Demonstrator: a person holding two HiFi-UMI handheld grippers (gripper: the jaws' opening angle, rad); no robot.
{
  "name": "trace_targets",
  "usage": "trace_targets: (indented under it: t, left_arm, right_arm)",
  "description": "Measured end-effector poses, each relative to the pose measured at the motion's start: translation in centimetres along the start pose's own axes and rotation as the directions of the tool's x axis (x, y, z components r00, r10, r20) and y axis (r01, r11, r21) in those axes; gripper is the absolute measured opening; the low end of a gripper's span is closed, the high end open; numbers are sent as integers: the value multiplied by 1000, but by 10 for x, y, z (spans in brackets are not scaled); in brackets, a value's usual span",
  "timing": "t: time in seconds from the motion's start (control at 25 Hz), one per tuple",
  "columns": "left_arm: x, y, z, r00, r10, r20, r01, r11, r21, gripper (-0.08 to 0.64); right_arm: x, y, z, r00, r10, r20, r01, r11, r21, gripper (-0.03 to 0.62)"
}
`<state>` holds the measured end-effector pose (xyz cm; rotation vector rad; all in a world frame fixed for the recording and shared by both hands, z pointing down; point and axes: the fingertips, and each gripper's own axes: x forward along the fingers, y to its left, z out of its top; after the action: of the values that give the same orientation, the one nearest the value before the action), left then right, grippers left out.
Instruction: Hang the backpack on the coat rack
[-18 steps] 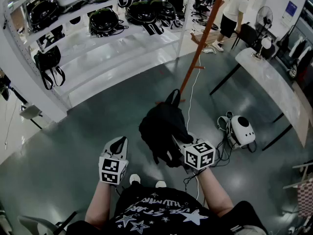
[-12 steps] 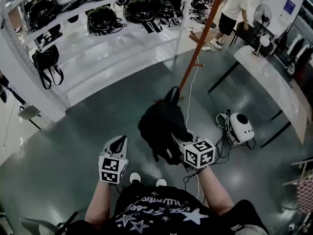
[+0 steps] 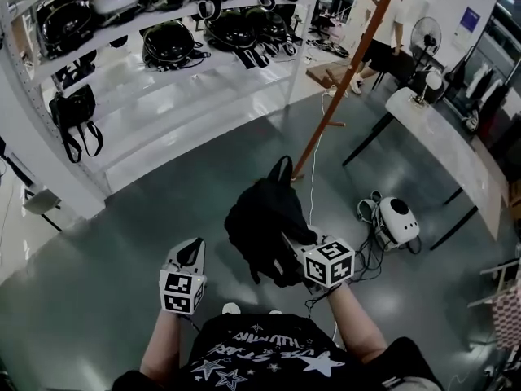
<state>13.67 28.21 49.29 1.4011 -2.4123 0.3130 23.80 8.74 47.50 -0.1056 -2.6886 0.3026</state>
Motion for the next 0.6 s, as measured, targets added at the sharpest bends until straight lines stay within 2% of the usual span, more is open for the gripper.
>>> trace_targets:
  t: [0.36,0.6]
  left_arm:
    - [-4,88,-4,1000,12,-12,-12,1000,-20,20]
    - [7,122,-10,998,48,-33,-50,998,-49,20]
  right_arm:
    - [71,48,38,999,26,24,-26,1000,-17,57]
    - [103,53,55,998,61,27,-60,998,-21,57]
